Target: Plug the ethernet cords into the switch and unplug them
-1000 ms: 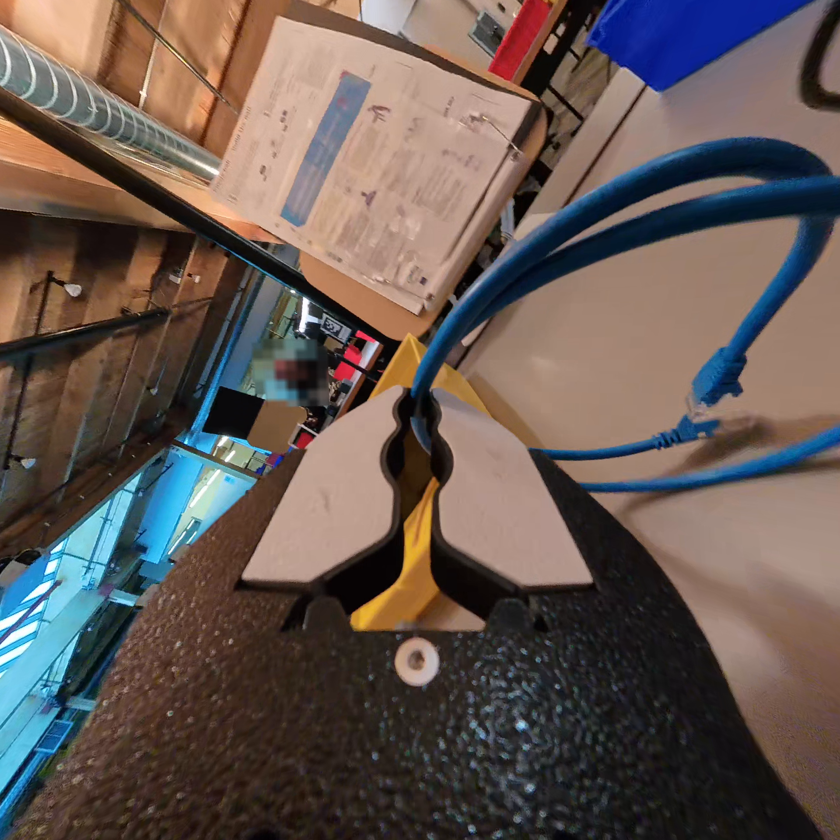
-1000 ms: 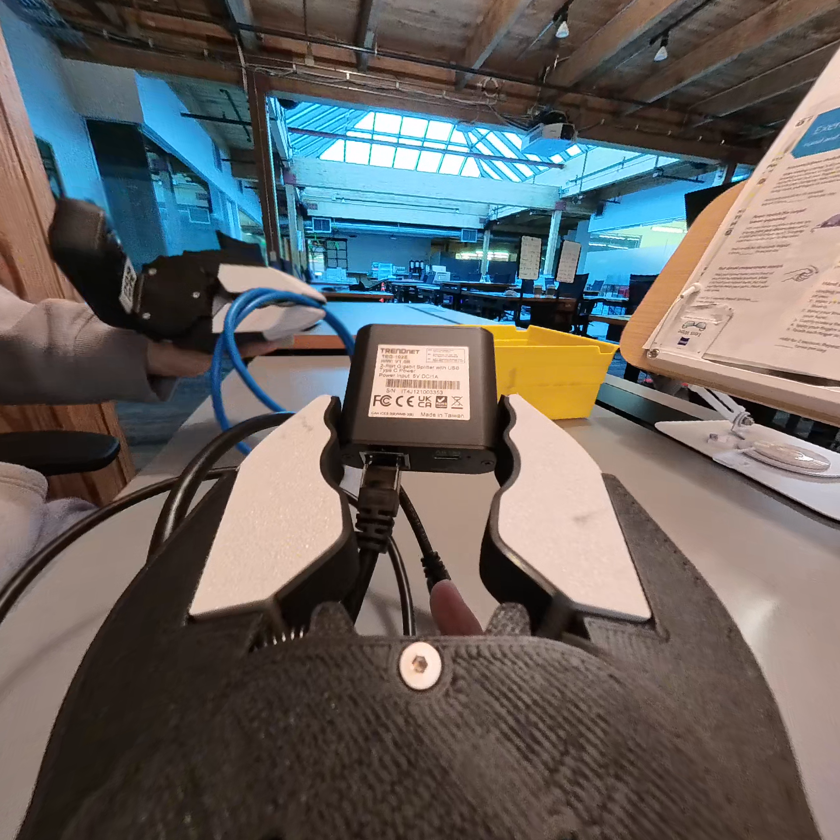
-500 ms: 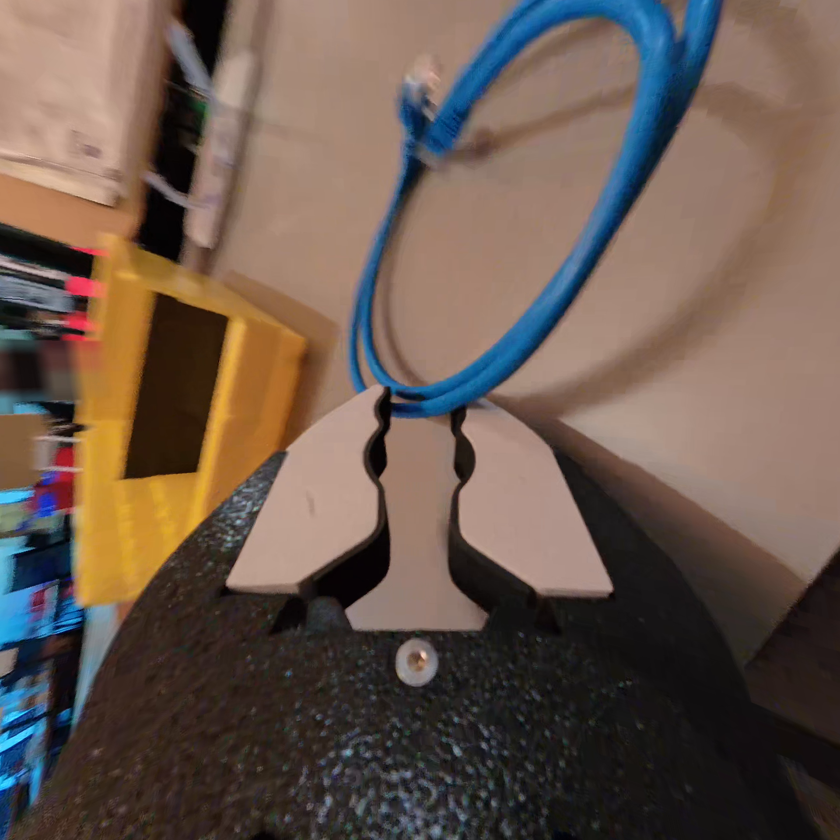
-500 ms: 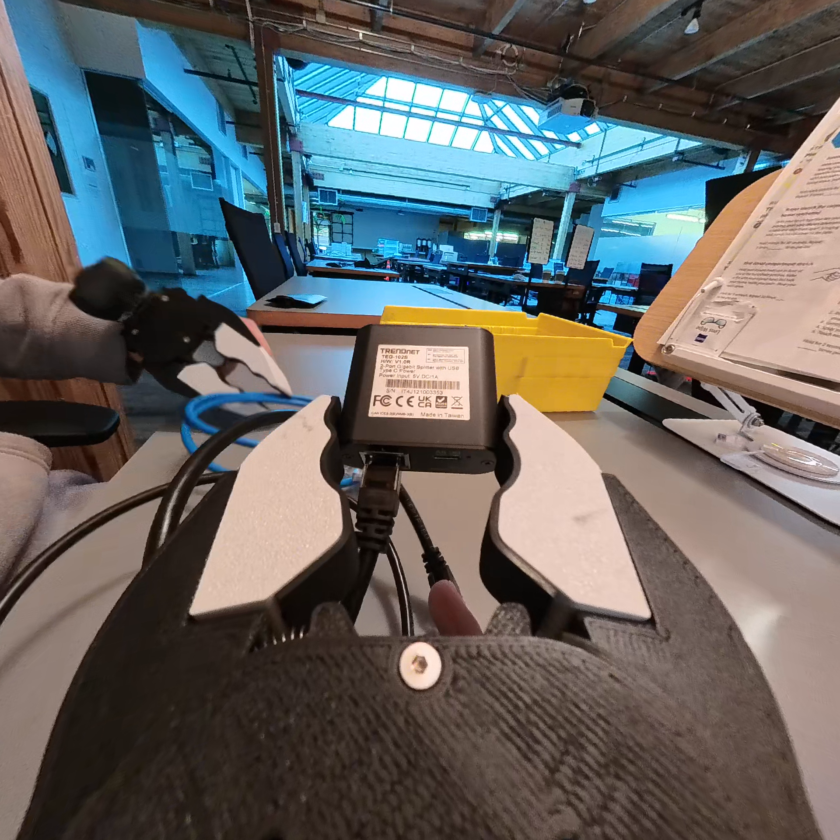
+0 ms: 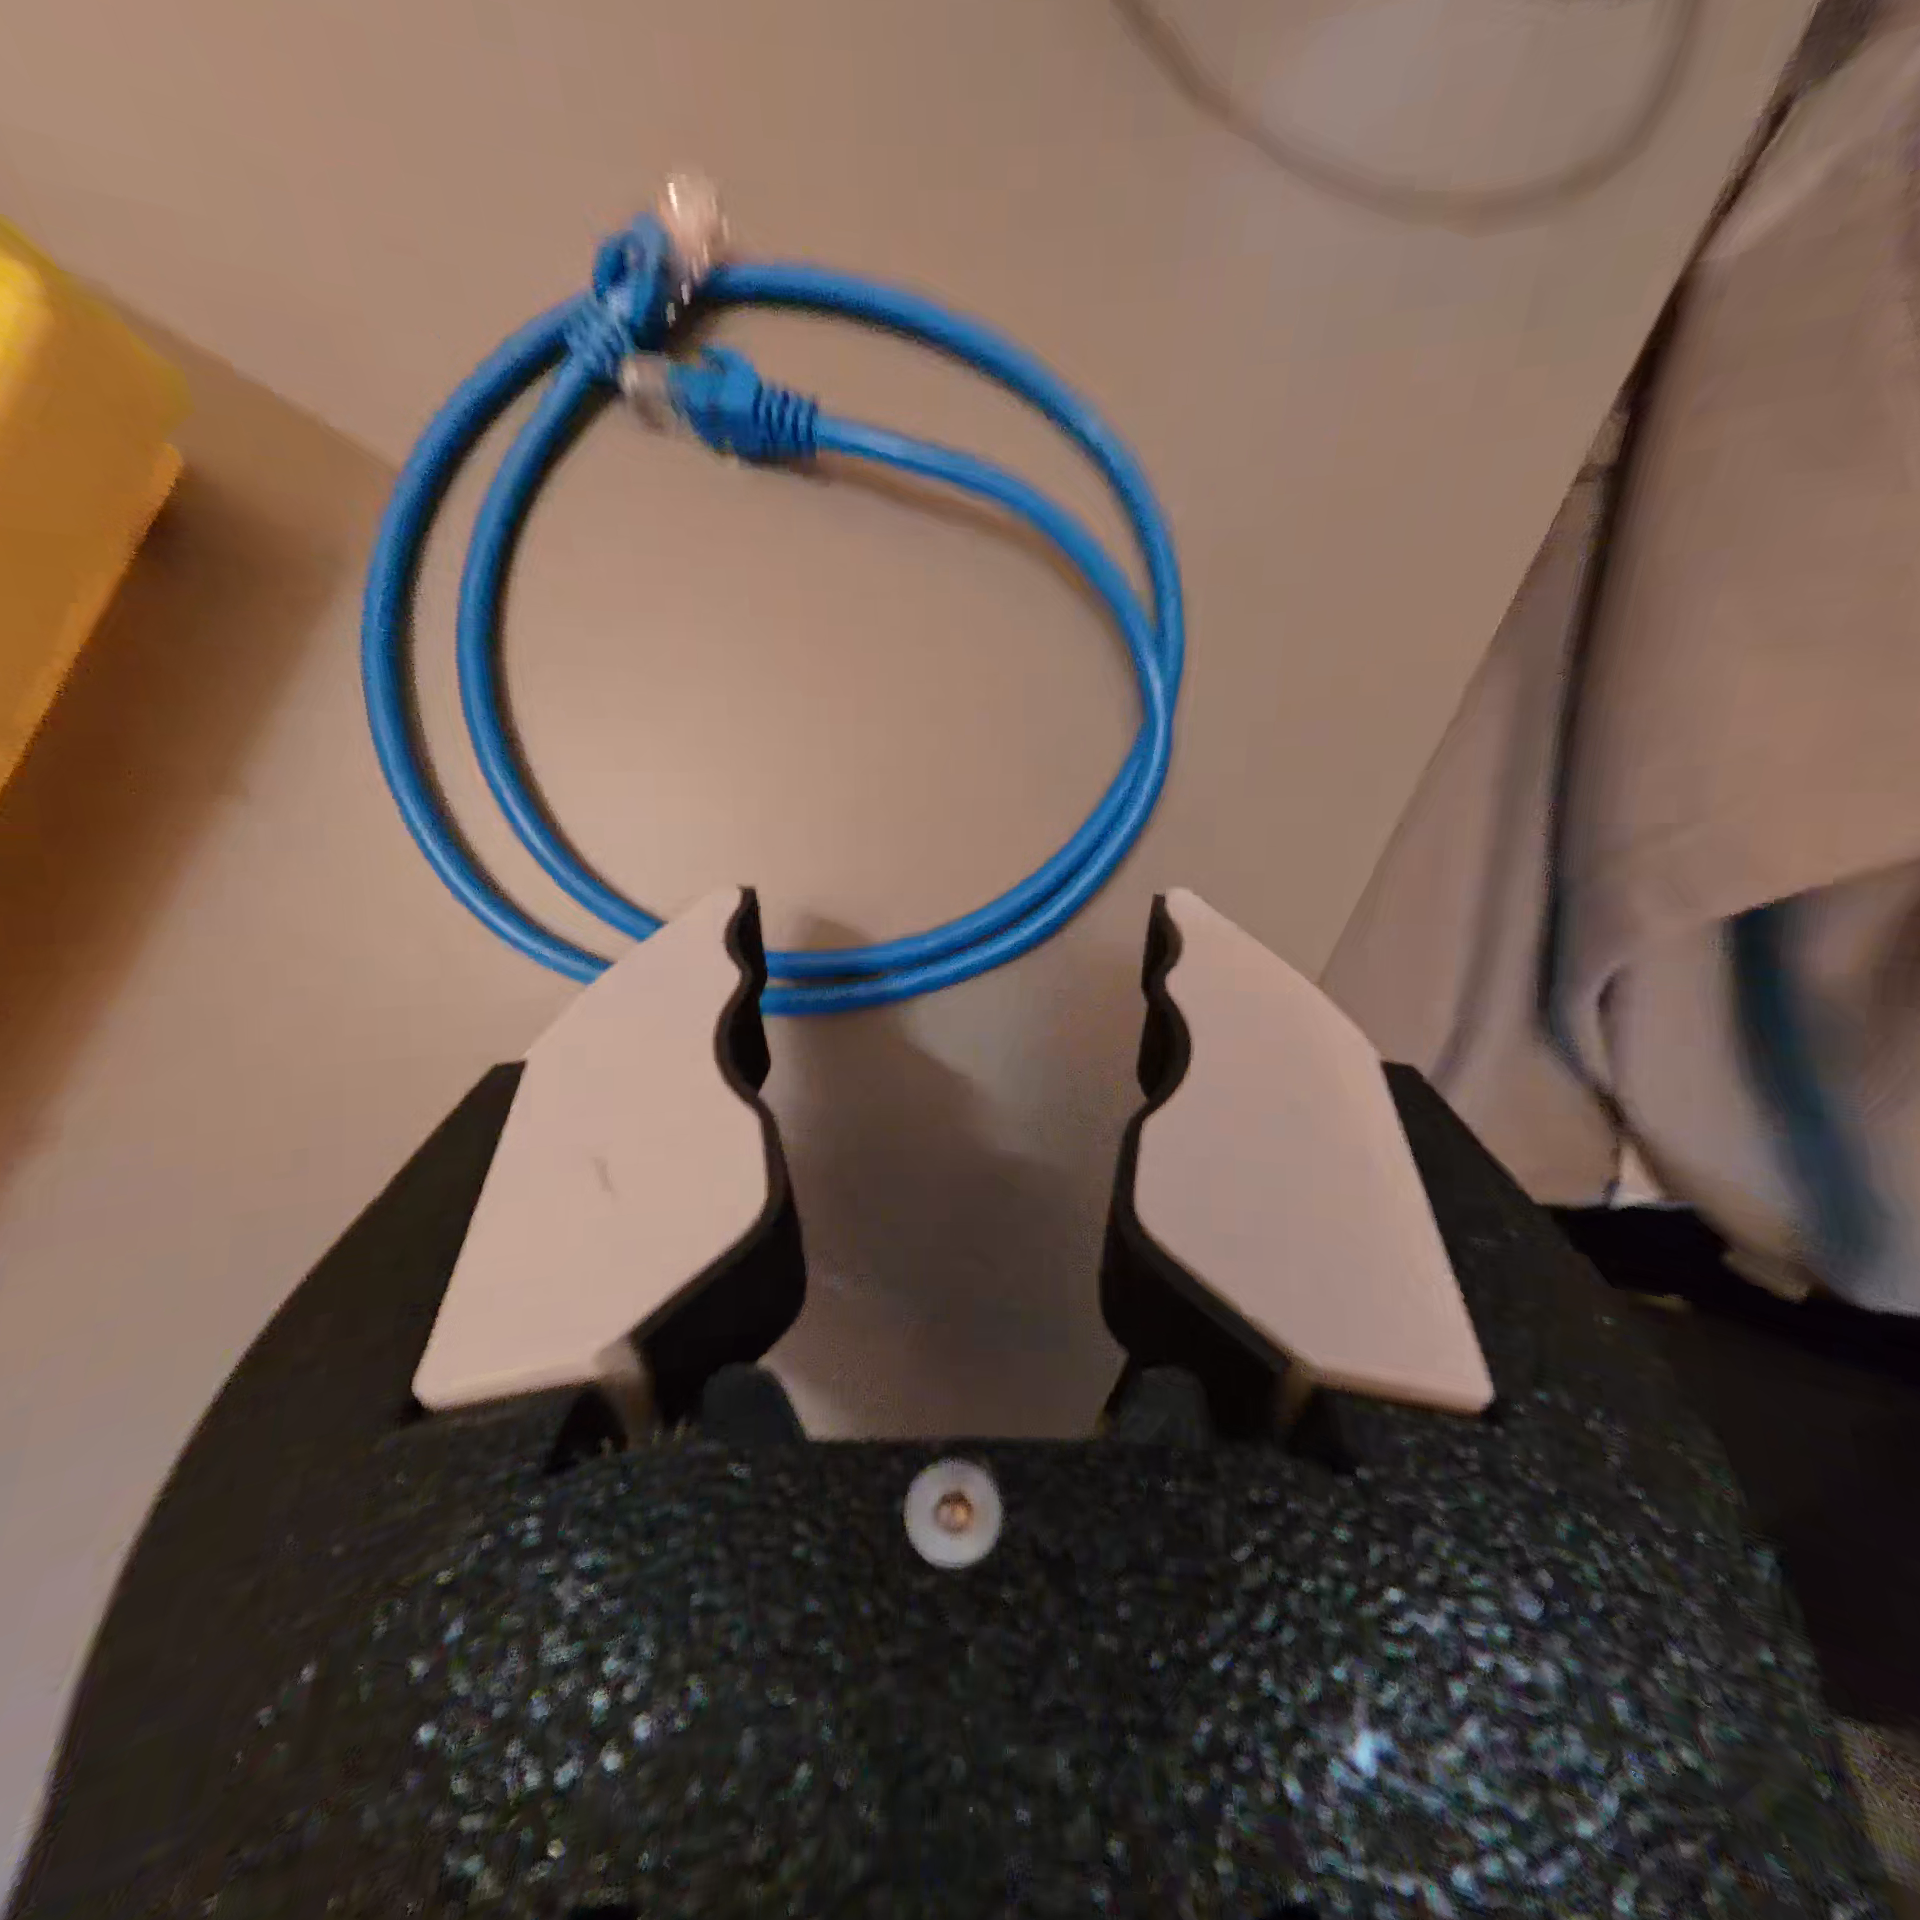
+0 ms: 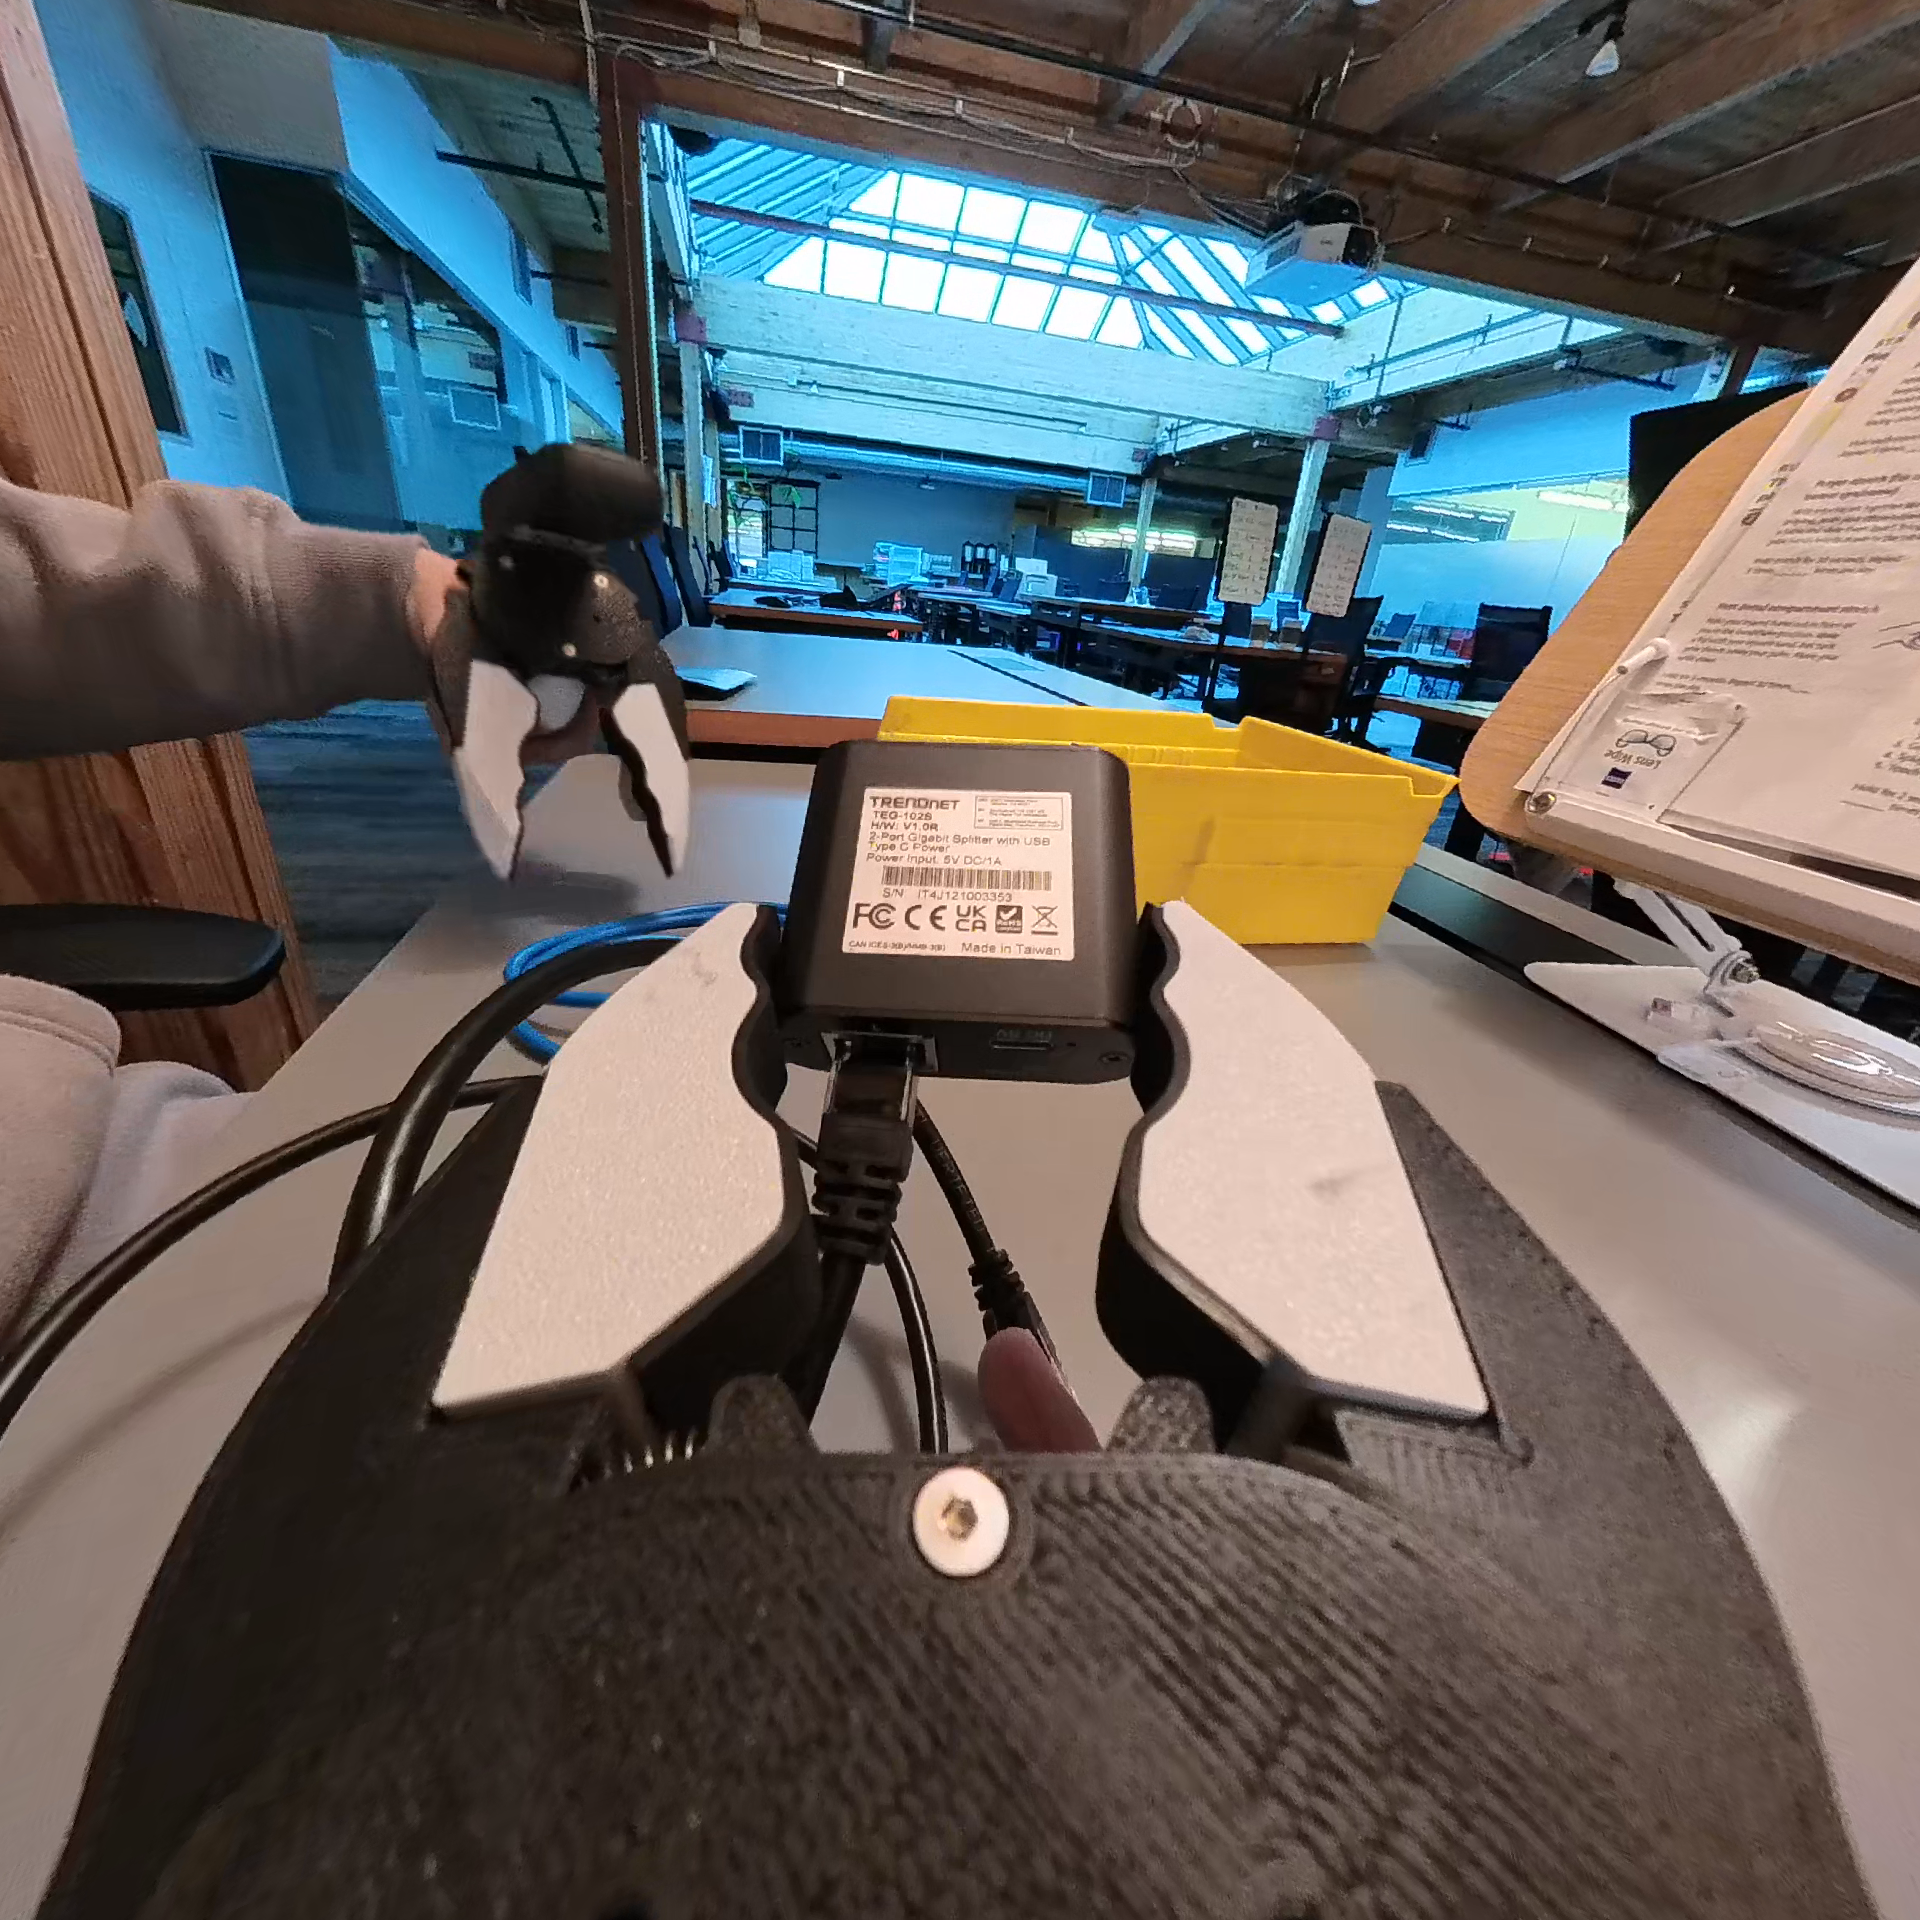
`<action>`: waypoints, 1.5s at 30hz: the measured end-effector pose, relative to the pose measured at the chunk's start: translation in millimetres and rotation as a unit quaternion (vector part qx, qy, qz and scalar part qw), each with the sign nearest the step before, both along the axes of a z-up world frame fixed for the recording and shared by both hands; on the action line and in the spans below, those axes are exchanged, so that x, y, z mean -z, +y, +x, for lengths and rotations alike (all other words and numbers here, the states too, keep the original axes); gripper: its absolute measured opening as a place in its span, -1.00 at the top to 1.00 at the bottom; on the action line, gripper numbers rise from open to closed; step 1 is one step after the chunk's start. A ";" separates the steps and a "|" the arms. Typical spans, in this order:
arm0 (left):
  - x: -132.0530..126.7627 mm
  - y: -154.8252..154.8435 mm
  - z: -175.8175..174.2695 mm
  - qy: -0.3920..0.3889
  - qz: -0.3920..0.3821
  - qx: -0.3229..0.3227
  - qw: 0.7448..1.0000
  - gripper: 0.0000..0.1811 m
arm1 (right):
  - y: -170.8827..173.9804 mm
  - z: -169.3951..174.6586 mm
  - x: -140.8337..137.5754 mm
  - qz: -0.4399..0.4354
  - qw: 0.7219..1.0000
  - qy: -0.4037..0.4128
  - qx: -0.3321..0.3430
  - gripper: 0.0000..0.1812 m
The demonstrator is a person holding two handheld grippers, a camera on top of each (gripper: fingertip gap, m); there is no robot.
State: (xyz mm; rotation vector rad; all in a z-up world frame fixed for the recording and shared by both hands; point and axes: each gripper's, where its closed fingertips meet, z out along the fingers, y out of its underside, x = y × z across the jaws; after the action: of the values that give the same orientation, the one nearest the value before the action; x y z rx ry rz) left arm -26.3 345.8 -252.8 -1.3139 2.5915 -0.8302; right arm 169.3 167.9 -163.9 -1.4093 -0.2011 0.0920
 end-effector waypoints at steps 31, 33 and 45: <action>25.8 -39.1 154.1 -0.158 0.043 0.058 0.985 0.85 | -8.7 -8.8 -4.5 0.022 0.998 0.006 -0.053 0.27; 9.7 -37.7 168.1 -0.191 0.053 0.034 0.980 0.86 | -8.9 -7.5 -4.9 0.024 0.998 0.009 -0.050 0.27; -231.9 23.7 234.8 -0.622 0.271 -0.248 0.691 0.88 | -11.8 -3.3 -8.0 0.038 0.998 0.019 -0.043 0.28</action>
State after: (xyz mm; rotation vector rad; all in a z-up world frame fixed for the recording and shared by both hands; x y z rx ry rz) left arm 208.5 369.4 -21.0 -0.7093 1.1351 -0.4641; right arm 166.0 156.1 -155.9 -1.3228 -0.2315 0.1811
